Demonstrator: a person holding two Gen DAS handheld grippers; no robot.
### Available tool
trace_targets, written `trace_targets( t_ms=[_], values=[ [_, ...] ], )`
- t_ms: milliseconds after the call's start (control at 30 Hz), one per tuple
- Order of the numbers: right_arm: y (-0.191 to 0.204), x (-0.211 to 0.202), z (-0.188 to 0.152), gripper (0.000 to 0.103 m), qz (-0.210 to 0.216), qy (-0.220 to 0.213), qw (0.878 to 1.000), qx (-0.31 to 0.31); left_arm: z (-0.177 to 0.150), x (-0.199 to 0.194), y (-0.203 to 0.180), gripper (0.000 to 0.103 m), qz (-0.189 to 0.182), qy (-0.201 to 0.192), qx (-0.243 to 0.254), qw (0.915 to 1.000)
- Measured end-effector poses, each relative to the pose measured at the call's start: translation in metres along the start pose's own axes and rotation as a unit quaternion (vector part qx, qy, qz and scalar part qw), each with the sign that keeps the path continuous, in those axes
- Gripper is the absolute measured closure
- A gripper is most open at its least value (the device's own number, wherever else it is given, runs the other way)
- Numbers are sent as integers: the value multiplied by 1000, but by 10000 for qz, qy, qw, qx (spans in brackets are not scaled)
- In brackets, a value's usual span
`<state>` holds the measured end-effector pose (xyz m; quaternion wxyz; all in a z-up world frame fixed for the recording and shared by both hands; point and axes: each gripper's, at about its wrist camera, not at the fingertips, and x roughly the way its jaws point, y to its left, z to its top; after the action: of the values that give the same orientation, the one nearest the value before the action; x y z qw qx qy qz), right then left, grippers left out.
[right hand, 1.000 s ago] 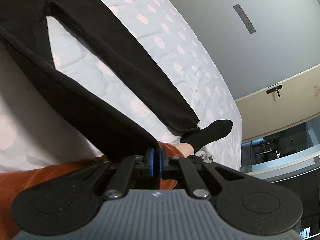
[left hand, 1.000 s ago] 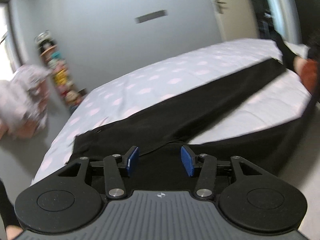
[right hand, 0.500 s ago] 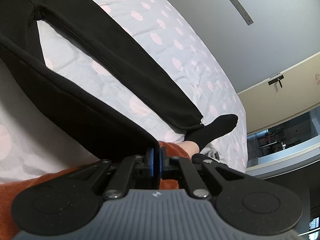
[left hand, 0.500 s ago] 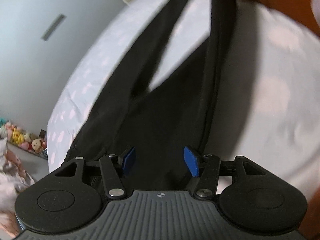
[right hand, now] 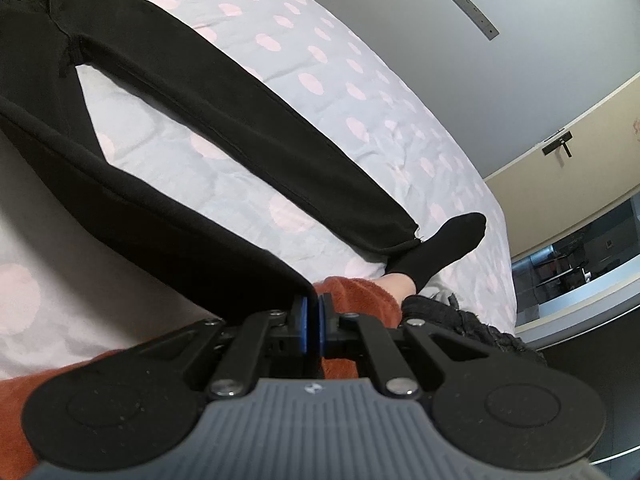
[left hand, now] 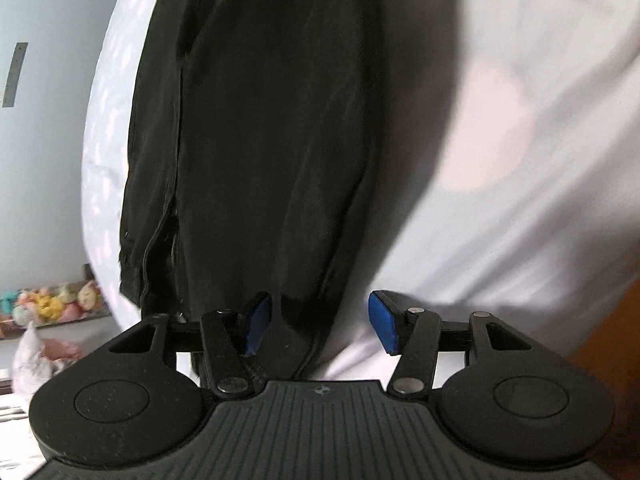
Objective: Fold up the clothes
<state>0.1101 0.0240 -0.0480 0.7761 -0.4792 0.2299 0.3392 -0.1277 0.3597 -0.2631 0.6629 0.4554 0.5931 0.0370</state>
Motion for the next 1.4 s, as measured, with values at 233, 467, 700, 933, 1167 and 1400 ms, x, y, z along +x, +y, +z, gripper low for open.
trace_targets(
  t_ms=[233,467,700,933,1167,1400],
  values=[
    [5,-25,-16,96,293,-143,9992,-246,2,17,24,82,154,82,-856,9962],
    [11,-50,-48,68,674,231,9952,-671,6,16,51,85,188,128,-1578,9872],
    [-3,-67,-97,64,548,652,9962,-159,10,5,40,87,284,225,-1523,9877],
    [-14,-47,-115,61,1155,560,9851,1145,15,-5,28,84,380,323,-1468,9879],
    [-15,-47,-114,96,1144,363,9793,1628,14,-9,-2,60,558,300,-687,9956],
    [-54,-94,-100,97,-345,-83,9857,1650,16,1,-25,53,981,278,-74,9948]
  ],
)
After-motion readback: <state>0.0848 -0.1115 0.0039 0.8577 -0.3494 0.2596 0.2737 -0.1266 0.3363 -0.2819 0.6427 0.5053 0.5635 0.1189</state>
